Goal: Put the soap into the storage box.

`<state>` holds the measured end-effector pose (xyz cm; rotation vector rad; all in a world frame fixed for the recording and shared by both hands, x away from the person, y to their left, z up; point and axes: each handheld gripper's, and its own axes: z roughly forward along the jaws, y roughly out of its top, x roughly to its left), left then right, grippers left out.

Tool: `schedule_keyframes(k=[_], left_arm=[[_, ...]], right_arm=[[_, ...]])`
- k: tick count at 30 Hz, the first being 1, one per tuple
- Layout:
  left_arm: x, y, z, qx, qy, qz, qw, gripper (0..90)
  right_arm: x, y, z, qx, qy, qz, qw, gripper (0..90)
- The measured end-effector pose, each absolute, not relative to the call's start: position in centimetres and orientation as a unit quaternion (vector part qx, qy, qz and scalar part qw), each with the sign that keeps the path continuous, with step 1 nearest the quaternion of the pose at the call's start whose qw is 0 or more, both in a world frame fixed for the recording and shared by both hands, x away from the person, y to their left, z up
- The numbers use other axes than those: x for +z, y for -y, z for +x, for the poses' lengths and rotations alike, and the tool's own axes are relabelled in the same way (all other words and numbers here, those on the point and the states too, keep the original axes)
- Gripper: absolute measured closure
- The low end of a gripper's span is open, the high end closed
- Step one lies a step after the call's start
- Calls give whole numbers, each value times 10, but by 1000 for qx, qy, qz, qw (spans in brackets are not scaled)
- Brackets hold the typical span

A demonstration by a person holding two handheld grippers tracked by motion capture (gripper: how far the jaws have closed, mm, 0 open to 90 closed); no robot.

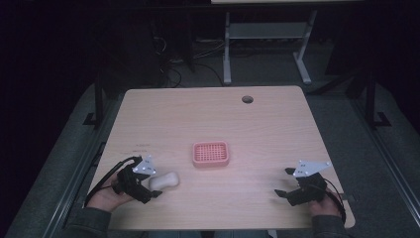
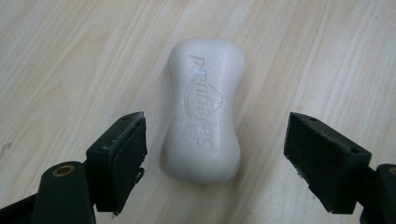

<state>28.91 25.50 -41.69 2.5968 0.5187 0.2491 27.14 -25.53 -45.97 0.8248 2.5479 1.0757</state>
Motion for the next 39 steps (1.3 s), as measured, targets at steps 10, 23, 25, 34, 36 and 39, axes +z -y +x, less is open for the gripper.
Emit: schedule_keyframes(k=[10,23,25,34,36,39], left_arm=[[-424,-247,305,68,-185,955,222,246],[-429,-239,314,48,-178,961,204,341],[-429,-237,315,45,-178,962,200,349],[-434,-233,319,33,-175,965,191,397],[-436,-231,320,29,-177,966,186,404],[-436,-230,322,27,-176,968,179,418]], right_arm=[[-460,255,271,367,-878,279,129,150],[-460,253,270,361,-879,279,136,150],[-460,253,270,361,-879,279,138,150],[-460,254,270,364,-878,277,141,150],[-460,253,270,364,-878,276,142,150],[-460,254,270,366,-877,277,142,150]])
